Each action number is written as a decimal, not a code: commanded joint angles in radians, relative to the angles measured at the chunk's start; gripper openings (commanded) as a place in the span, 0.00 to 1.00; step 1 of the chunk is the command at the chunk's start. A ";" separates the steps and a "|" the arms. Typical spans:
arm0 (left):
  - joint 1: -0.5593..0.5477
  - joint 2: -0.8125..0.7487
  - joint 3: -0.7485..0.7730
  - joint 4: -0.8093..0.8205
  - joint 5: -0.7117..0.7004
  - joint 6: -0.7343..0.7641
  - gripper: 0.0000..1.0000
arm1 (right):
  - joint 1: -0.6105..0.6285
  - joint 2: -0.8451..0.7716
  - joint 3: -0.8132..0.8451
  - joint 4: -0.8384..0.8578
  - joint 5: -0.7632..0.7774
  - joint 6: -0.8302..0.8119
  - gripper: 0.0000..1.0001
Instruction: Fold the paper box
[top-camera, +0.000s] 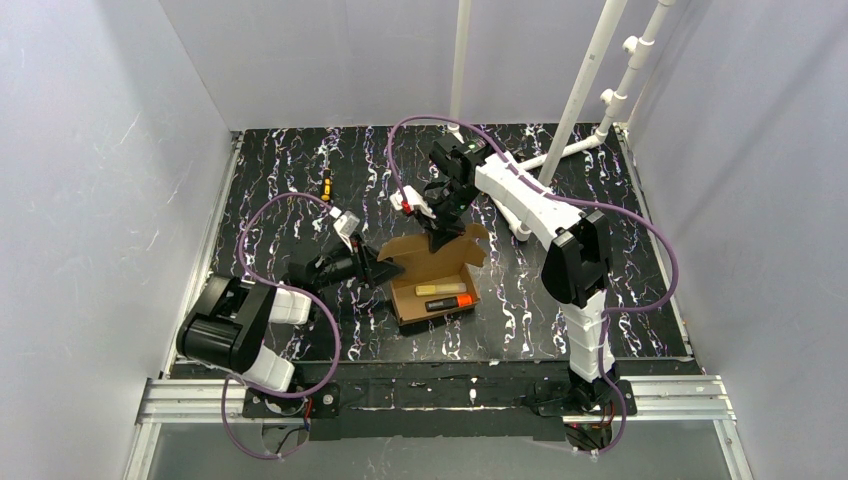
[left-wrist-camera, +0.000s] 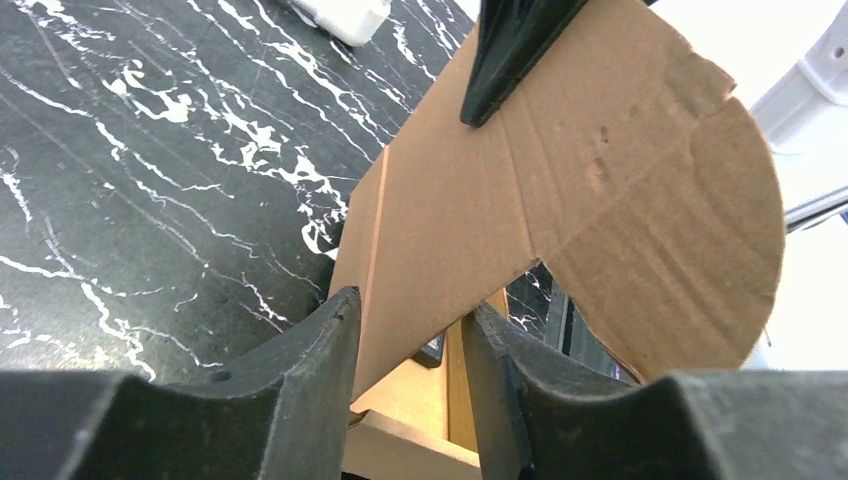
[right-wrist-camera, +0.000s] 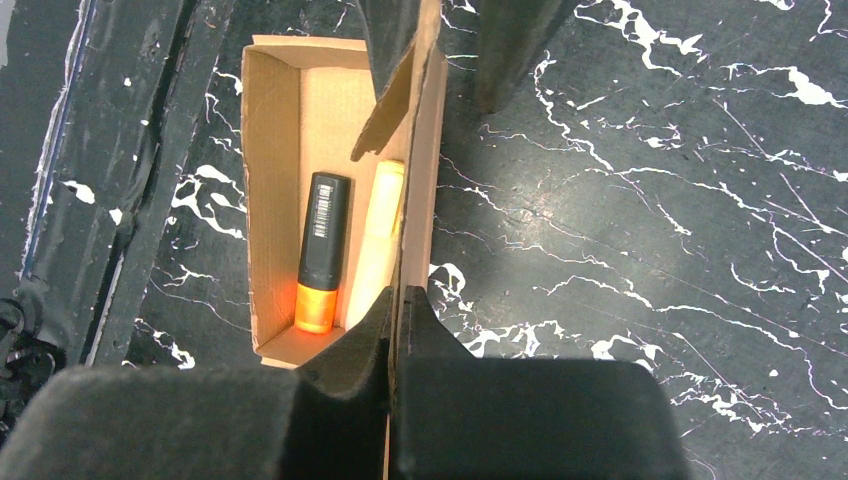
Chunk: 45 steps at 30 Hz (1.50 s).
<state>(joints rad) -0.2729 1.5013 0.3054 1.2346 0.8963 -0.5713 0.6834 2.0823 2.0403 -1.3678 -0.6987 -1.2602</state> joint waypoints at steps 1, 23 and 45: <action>-0.016 0.027 0.037 0.088 0.037 0.039 0.34 | 0.019 0.001 0.049 -0.048 -0.071 -0.014 0.01; -0.027 0.004 0.018 0.083 -0.007 0.236 0.00 | 0.004 -0.013 0.077 0.066 -0.011 0.237 0.62; -0.058 -0.134 -0.029 -0.091 -0.089 0.364 0.00 | -0.278 -0.725 -0.999 1.126 0.226 0.792 0.13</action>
<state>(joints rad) -0.3199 1.3987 0.2821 1.1702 0.8200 -0.2451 0.4141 1.3647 1.1614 -0.6296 -0.6140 -0.6586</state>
